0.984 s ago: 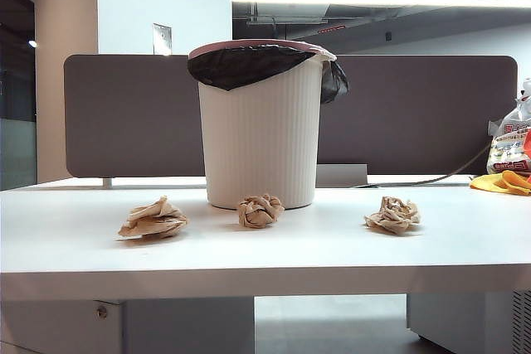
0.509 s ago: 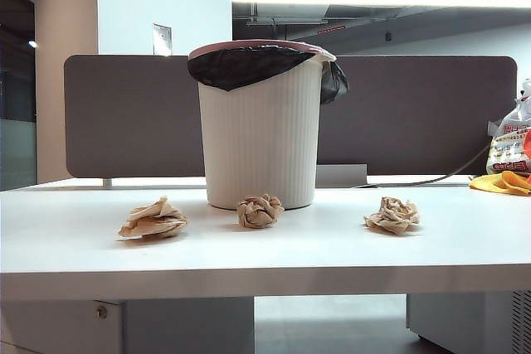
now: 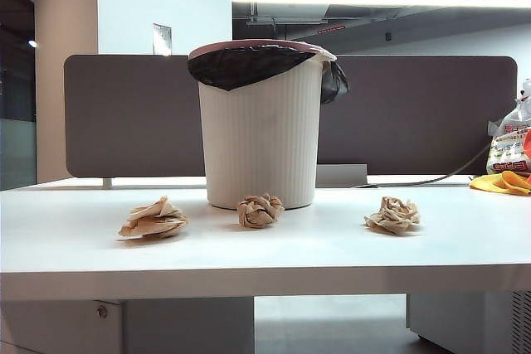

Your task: Pick up all the trash on the table and put it in the trash can.

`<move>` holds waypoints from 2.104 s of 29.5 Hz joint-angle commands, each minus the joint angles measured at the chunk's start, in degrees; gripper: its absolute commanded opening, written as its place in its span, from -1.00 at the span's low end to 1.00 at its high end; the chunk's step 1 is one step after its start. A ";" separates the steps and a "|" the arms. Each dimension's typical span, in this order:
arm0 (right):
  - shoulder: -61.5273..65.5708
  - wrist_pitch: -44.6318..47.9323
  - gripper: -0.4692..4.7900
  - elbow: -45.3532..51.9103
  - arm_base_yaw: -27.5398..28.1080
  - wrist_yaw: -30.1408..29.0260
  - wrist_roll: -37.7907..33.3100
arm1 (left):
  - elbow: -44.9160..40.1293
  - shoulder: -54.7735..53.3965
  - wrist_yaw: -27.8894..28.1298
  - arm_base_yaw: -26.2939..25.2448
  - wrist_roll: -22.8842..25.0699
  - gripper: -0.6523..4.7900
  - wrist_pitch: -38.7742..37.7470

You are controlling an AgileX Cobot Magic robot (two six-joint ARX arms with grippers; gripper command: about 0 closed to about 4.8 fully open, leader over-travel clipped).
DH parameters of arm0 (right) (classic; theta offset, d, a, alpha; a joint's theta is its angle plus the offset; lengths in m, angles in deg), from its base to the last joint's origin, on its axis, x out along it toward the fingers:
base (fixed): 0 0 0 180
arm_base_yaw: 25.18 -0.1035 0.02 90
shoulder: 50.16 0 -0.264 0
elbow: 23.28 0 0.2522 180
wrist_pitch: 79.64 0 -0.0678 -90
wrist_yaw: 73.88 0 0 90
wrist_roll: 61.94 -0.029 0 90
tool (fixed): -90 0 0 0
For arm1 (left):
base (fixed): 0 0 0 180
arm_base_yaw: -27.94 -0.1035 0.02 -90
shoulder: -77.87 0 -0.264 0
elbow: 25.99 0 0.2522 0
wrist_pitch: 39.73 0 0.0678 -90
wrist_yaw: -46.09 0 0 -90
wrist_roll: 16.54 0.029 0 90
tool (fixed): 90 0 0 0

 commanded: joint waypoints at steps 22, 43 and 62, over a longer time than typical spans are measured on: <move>4.57 -4.61 -0.84 -0.39 -2.80 -2.84 -2.05 | 0.13 -46.64 -6.12 2.19 3.41 1.00 21.35; 1.11 -4.55 -0.84 -6.36 5.11 -2.40 -0.61 | 3.96 -42.29 -18.71 2.25 -2.23 -0.78 28.96; 1.14 -4.63 -0.84 -23.63 7.91 1.70 5.86 | 56.52 -54.69 -7.76 3.19 -1.20 -0.78 20.50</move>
